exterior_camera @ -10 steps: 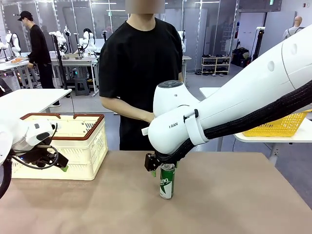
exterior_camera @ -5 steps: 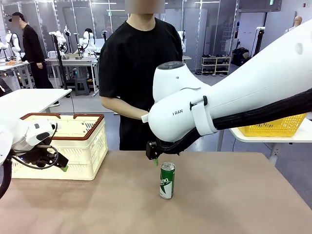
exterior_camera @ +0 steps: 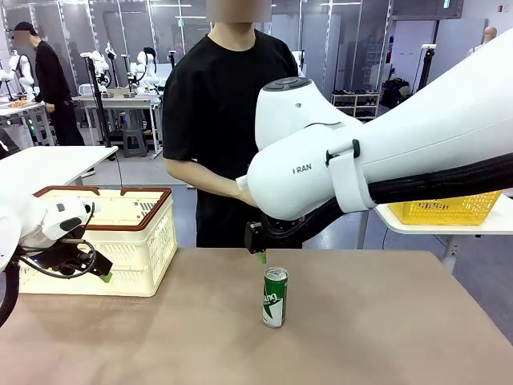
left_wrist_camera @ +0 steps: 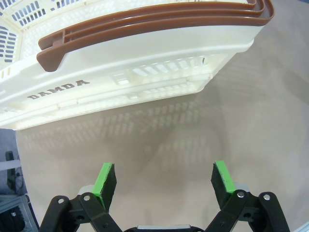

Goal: Place the drinks into the Shopping basket.
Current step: Pick up one drink and place it into the Shopping basket.

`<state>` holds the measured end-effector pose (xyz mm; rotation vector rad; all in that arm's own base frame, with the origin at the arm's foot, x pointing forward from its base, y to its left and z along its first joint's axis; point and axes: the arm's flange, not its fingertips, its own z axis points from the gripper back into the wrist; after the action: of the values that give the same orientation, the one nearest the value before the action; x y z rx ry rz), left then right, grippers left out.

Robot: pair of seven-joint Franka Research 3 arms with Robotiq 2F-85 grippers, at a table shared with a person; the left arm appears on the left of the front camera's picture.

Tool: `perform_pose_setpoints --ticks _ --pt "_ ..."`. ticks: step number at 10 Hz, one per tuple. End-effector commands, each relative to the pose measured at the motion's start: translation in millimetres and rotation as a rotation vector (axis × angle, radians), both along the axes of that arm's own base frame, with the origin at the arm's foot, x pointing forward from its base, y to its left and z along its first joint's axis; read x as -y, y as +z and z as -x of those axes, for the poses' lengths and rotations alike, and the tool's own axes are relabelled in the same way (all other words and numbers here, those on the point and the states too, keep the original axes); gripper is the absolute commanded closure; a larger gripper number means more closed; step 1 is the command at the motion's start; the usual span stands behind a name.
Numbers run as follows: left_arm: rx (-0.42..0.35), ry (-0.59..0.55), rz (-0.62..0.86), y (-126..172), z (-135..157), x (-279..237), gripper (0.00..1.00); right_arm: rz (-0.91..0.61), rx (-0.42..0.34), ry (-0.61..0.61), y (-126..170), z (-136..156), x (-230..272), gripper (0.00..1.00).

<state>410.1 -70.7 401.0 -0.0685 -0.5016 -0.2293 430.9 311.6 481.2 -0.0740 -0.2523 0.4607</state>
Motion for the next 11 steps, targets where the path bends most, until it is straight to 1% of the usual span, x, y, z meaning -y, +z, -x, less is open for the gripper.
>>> perform_pose_setpoints --ticks 1,5,7,8,9,11 --pt "-0.002 0.003 0.003 -1 -1 -2 0.0 -0.027 0.018 -0.038 11 15 50 0.0" --pt "-0.002 0.003 0.003 -1 -1 -2 0.0 -0.079 0.011 -0.226 29 33 177 0.0" --pt "-0.002 0.003 0.003 -1 -1 -2 0.0 -0.095 0.006 -0.318 34 39 230 0.0" --pt "-0.002 0.003 0.003 -1 -1 -2 0.0 -0.109 0.008 -0.364 34 40 253 0.0" --pt "-0.002 0.003 0.003 -1 -1 -2 0.0 -0.115 -0.015 -0.399 33 45 271 0.0" --pt "-0.002 0.003 0.003 -1 -1 -2 0.0 -0.129 -0.019 -0.429 30 47 285 0.0"
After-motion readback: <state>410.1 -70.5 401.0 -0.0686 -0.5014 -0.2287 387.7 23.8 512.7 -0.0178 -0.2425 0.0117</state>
